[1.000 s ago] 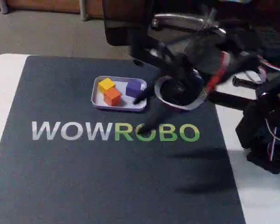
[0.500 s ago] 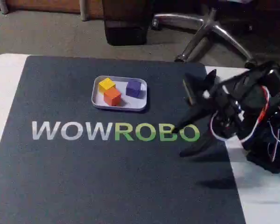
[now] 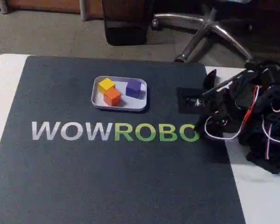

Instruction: Move blocks one by one until all three blocks are in the tray.

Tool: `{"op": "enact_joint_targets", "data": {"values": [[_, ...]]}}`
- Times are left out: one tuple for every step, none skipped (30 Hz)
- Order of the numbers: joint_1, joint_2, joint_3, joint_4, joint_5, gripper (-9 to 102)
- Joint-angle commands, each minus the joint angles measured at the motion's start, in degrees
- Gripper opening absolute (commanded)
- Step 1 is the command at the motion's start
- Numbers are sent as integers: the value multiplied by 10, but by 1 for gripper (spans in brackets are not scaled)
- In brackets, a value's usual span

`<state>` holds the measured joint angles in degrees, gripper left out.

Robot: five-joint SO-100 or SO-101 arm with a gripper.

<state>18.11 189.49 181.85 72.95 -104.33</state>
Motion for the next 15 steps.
{"op": "enact_joint_targets", "data": {"values": [[22,0,-3,16,1,-8],[19,0,-3,16,2,-8],[18,0,-3,16,5,-8],[18,0,-3,16,6,-8],[19,0,-3,16,6,-8],[19,0,-3,16,5,-8],[19,0,-3,16,2,-8],[19,0,-3,16,1,-8],[19,0,-3,15,1,-8],[19,0,-3,15,2,-8],[19,0,-3,15,6,-8],[19,0,-3,15,6,-8],[19,0,-3,15,6,-8],[19,0,-3,14,6,-8],[19,0,-3,14,8,-8]]}}
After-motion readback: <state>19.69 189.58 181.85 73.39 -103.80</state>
